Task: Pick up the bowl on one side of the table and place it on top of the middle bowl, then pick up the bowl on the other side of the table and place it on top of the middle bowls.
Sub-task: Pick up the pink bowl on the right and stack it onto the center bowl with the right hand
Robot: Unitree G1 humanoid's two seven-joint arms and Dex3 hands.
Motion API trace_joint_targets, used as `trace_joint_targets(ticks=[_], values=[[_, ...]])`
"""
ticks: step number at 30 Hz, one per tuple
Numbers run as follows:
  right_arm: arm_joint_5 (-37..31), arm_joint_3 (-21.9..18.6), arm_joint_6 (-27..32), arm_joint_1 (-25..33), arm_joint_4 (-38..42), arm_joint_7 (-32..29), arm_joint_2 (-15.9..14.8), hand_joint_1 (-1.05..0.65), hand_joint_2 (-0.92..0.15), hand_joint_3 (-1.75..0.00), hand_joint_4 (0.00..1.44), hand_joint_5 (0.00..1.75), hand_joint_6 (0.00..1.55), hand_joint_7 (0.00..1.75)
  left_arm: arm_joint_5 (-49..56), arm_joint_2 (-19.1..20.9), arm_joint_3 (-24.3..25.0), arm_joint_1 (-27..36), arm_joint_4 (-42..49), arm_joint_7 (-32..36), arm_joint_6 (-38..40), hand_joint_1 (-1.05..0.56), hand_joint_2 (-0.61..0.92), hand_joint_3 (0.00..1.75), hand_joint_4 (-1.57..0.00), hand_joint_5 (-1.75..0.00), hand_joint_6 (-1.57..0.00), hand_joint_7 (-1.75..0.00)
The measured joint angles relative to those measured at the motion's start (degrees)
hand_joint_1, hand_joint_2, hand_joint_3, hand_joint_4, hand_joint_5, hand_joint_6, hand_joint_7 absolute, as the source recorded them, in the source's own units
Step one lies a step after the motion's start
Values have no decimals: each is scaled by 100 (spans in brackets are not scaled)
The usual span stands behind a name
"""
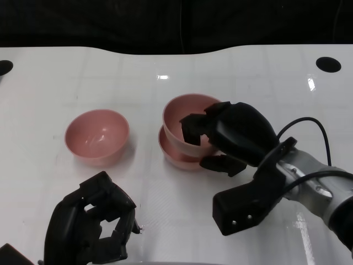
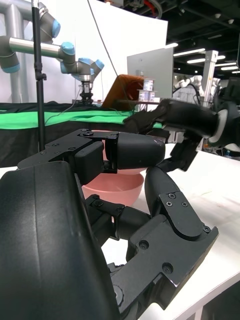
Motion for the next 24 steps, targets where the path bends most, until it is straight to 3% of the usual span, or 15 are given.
trace_joint_targets(ticks=[1, 2, 3, 4, 6, 13, 20, 24], values=[[-53, 79, 44, -81, 250, -22, 55, -27, -73, -52, 85, 91, 89, 47, 0, -8, -3, 0, 0, 0, -6, -24, 44, 121, -84, -160, -79, -135], [-78, 125, 67, -130, 479, -15, 100, -29, -79, -45, 89, 65, 92, 27, 0, -15, -10, -1, 0, 0, -11, -24, 44, 121, -84, -160, -79, -134], [-86, 166, 68, -165, 669, 31, 140, -36, -87, -38, 81, 39, 83, 11, 0, -19, -11, 1, 0, 0, -12, -24, 44, 121, -84, -160, -79, -134], [-85, 210, 67, -201, 808, 116, 169, -38, -89, -36, 78, 30, 80, 6, 0, -21, -10, 1, 0, 0, -14, -24, 44, 120, -84, -159, -80, -134], [-73, 292, 100, -290, 972, 377, 191, -55, -92, -37, 48, 10, 49, 1, 1, -25, -13, 0, -1, 2, -14, -24, 44, 120, -84, -159, -80, -133], [-59, 344, 199, -422, 1090, 630, 187, -70, -92, -44, 28, 1, 32, 0, 21, -74, -17, 0, -2, 3, -16, -23, 45, 119, -84, -159, -81, -131], [-68, 375, 200, -401, 884, 524, 92, -73, -92, -48, 25, 0, 29, 0, 50, -99, -18, 0, -1, 3, -16, -22, 46, 119, -84, -158, -81, -130], [-71, 287, 327, 57, -48, 396, -186, -72, -92, -48, 24, 0, 29, 0, 58, -103, 4, -20, 4, 3, -31, -21, 45, 120, -84, -158, -81, -131]])
